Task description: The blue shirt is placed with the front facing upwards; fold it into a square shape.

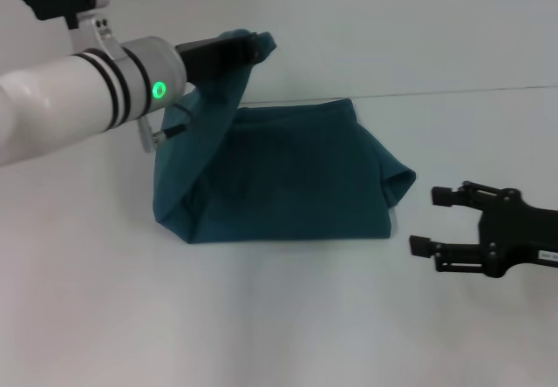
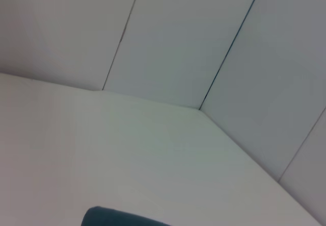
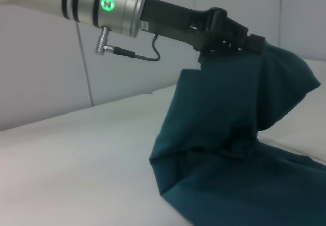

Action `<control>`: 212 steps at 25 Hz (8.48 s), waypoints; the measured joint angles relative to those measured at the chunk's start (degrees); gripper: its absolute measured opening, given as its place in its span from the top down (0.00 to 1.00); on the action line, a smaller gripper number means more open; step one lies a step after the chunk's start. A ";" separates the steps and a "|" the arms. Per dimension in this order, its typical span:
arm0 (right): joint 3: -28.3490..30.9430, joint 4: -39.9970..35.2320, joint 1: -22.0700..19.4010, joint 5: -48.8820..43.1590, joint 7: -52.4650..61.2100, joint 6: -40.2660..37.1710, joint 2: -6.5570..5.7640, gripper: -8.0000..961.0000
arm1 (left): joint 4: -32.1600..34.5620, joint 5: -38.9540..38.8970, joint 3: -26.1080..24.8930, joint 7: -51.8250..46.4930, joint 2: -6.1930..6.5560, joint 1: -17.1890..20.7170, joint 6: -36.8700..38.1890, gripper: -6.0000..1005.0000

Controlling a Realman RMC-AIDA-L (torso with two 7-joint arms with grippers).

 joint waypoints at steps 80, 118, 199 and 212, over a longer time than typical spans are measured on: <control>16.03 -3.54 5.60 -12.02 12.53 2.83 0.40 0.03 | 24.99 -26.00 13.08 8.11 0.76 -12.38 -18.94 0.32; 5.72 -3.78 15.21 -20.82 28.71 17.65 0.75 0.03 | 42.97 -9.00 -11.22 9.92 7.25 -16.25 5.99 0.13; 4.07 -3.23 15.70 -20.23 29.34 19.16 0.93 0.03 | 17.04 2.31 -18.85 8.47 3.56 2.73 14.67 0.41; 2.86 -1.48 16.41 -9.93 19.06 19.04 0.35 0.03 | 11.94 -7.16 -29.67 35.11 4.02 2.11 16.15 0.14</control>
